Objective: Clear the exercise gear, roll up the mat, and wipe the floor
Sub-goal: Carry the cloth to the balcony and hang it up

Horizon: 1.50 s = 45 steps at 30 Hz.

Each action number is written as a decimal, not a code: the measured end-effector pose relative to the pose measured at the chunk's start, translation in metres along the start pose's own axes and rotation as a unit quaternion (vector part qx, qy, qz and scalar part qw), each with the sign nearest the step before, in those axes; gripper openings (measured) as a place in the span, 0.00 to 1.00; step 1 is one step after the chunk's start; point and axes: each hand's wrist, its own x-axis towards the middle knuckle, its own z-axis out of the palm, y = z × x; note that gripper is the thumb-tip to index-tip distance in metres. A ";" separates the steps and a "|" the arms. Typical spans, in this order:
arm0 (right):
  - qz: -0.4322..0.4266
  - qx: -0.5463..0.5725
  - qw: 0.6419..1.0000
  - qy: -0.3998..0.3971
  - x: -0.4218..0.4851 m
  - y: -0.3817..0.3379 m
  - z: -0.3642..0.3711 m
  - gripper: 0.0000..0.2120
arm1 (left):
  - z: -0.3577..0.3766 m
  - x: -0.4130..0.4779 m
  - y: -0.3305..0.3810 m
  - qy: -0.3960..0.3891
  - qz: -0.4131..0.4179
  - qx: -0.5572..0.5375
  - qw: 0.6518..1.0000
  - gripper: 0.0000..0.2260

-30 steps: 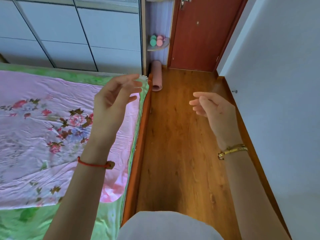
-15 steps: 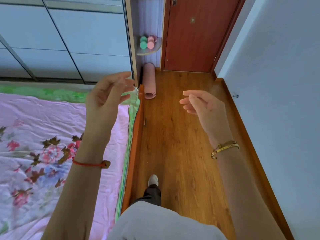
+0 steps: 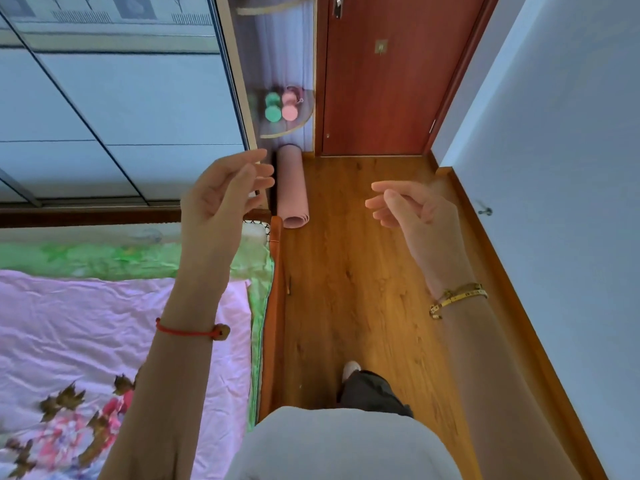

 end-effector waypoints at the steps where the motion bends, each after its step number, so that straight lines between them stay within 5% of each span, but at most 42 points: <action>1: 0.003 0.000 1.000 -0.001 0.018 0.006 0.004 0.11 | 0.004 0.017 -0.007 0.002 -0.005 0.002 1.000 0.13; 18: -0.016 0.035 0.996 -0.078 0.412 0.061 0.057 0.11 | 0.099 0.357 -0.081 0.081 0.000 0.006 0.997 0.10; 45: 0.029 0.103 0.991 -0.080 0.838 0.110 0.232 0.10 | 0.105 0.815 -0.182 0.063 0.026 0.036 0.997 0.10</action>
